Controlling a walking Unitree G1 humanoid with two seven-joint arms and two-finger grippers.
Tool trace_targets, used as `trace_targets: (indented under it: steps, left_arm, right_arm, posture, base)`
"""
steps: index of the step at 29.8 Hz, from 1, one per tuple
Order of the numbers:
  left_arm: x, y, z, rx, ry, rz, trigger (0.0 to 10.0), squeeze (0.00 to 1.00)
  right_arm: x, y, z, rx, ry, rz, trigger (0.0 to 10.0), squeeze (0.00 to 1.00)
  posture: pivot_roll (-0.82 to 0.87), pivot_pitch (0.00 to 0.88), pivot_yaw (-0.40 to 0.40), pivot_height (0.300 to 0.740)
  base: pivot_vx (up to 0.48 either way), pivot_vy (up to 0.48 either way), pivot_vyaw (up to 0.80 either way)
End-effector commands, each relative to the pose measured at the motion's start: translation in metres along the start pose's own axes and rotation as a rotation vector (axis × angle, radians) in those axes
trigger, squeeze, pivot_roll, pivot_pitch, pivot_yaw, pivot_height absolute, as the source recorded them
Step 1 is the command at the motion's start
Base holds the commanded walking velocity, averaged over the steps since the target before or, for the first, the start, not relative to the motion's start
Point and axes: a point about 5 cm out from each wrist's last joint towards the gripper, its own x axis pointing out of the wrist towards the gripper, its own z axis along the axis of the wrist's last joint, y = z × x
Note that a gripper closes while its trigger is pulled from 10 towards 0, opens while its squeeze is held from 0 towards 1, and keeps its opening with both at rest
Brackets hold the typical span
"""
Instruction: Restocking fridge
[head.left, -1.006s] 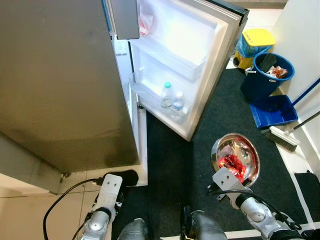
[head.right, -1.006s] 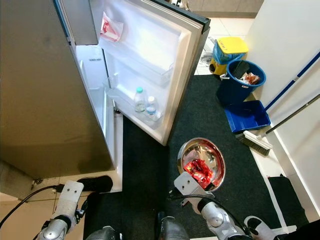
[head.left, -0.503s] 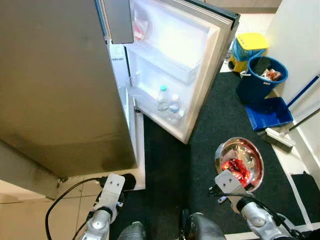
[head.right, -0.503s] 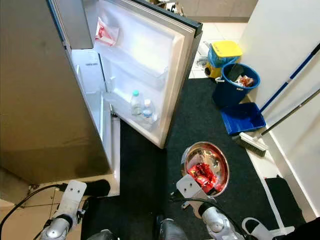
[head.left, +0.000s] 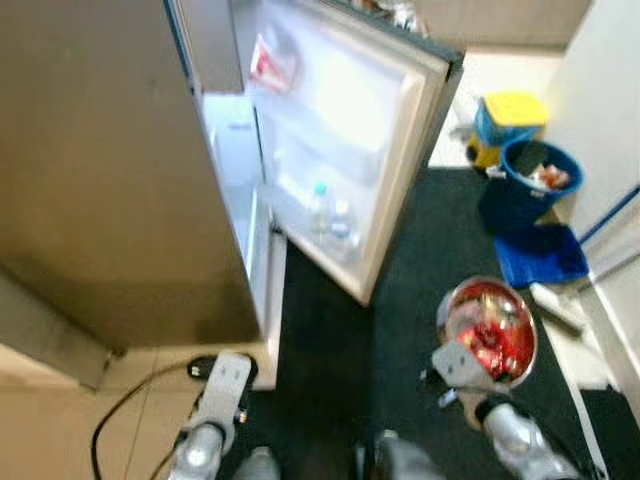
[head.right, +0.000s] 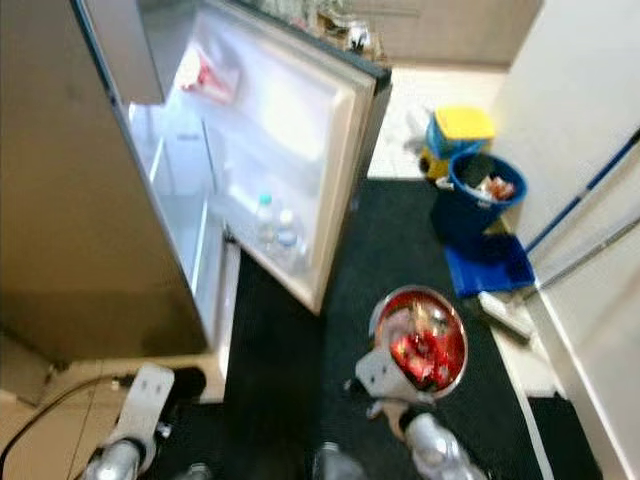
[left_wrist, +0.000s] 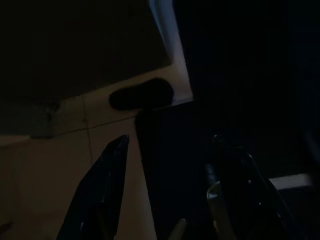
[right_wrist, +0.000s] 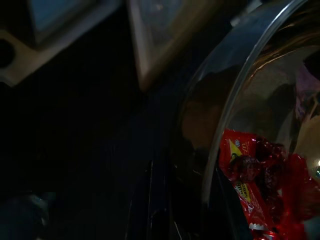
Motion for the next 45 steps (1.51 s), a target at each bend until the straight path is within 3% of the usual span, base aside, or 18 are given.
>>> trace_targets:
  steps: [1,11,35,45]
  left_arm:
    - [-0.0028,-0.0021,-0.0081,0.003,0.032,-0.005,10.0,0.00]
    - [-0.0020,-0.0012,-0.0083,0.005,0.041,0.006,10.0,0.00]
    - [-0.0005,0.0008,-0.0073,-0.021,0.043,0.020,10.0,0.00]
    - [0.0010,0.0024,-0.0060,0.017,0.050,0.035,10.0,0.00]
  right_arm:
    - [-0.0021,-0.0038,-0.0045,0.013,0.015,-0.023,10.0,0.00]
    - [-0.0022,-0.0042,-0.0044,0.012,0.018,-0.024,10.0,0.00]
    - [-0.0020,-0.0033,-0.0024,0.015,0.011,-0.014,10.0,0.00]
    - [-0.0014,-0.0025,-0.0002,0.012,0.002,-0.007,10.0,0.00]
  posture:
    - [-0.03,0.169,-0.038,0.740]
    - [-0.03,0.170,-0.039,0.740]
    - [-0.03,0.166,-0.040,0.740]
    - [-0.03,0.161,-0.040,0.740]
  base:
    - [0.000,-0.251,0.66]
    - [0.000,-0.247,0.59]
    - [0.000,-0.040,0.02]
    - [0.000,-0.092,0.00]
